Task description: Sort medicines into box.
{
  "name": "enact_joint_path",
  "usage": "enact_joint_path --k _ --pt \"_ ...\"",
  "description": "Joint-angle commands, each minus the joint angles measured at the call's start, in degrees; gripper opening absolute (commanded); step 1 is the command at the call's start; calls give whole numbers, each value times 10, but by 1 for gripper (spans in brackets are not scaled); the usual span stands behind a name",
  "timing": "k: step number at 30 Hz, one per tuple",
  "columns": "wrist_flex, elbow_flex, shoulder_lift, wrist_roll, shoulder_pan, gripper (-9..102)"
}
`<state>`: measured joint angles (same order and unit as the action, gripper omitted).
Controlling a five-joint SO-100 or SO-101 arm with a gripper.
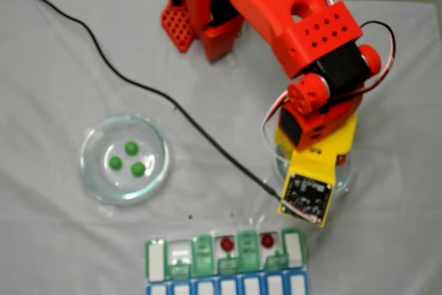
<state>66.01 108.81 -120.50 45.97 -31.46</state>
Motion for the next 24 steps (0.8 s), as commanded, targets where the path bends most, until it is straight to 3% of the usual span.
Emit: enact_joint_path --k 1,24 --pt "-39 -3 -40 24 -6 13" --pt "-147 82 25 52 -36 17"
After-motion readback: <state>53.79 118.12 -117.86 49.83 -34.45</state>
